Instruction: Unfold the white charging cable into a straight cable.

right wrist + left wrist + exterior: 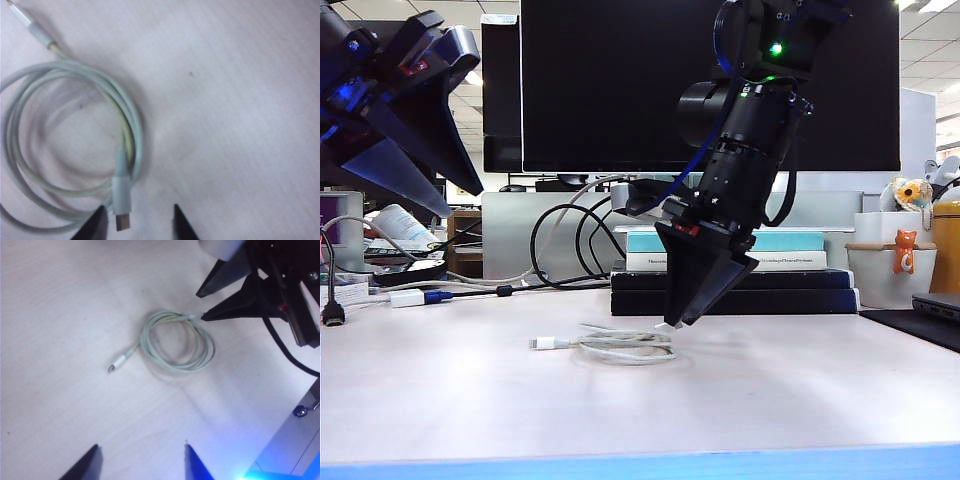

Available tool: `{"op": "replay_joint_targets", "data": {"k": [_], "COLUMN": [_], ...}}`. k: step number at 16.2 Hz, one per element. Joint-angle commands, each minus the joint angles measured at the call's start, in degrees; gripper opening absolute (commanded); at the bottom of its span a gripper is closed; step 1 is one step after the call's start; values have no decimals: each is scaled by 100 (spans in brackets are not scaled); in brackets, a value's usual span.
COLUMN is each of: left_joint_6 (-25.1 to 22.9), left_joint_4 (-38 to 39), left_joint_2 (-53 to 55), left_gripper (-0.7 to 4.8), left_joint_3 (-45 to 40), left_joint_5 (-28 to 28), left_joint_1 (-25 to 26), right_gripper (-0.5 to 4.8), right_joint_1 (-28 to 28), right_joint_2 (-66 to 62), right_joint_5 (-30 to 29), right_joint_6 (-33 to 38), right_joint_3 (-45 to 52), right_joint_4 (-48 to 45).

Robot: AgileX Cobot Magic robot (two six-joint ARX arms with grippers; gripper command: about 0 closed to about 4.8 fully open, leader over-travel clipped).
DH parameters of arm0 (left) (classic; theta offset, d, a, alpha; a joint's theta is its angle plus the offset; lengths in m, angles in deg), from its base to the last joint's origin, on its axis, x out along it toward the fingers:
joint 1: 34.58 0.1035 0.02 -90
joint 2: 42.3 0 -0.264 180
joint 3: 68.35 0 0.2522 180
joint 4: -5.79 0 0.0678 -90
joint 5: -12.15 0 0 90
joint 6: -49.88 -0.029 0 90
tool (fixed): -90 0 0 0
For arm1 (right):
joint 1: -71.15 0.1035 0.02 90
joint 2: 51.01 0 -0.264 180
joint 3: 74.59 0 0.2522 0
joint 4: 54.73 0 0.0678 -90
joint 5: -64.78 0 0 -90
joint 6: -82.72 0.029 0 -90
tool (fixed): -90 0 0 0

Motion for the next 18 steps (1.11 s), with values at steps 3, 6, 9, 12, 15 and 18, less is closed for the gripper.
{"op": "replay_joint_targets", "data": {"k": [3, 6, 9, 12, 15, 18], "left_joint_6": [-2, -4, -4, -4, -7, -11], "left_joint_4": [-120, -114, -107, -111, -116, -199], "left_joint_2": [-15, -15, -15, -15, -15, 2], "left_gripper": [220, 220, 220, 220, 220, 220], "left_joint_3": [17, 17, 17, 17, 15, 15], "left_joint_5": [48, 48, 48, 48, 46, 4], "left_joint_1": [-2, -2, -2, -2, -2, -2], "right_gripper": [146, 142, 51, 52, -6, -6], "right_joint_1": [94, 118, 127, 118, 122, 122], "right_joint_2": [-59, -216, -234, -232, -227, -216], "right_joint_5": [-140, -133, 37, 61, 164, 164], "right_joint_6": [55, 96, 94, 94, 96, 94], "right_joint_3": [-24, -24, -26, -26, -28, -223], "right_joint_4": [-39, -61, -151, -120, -181, 94]}}
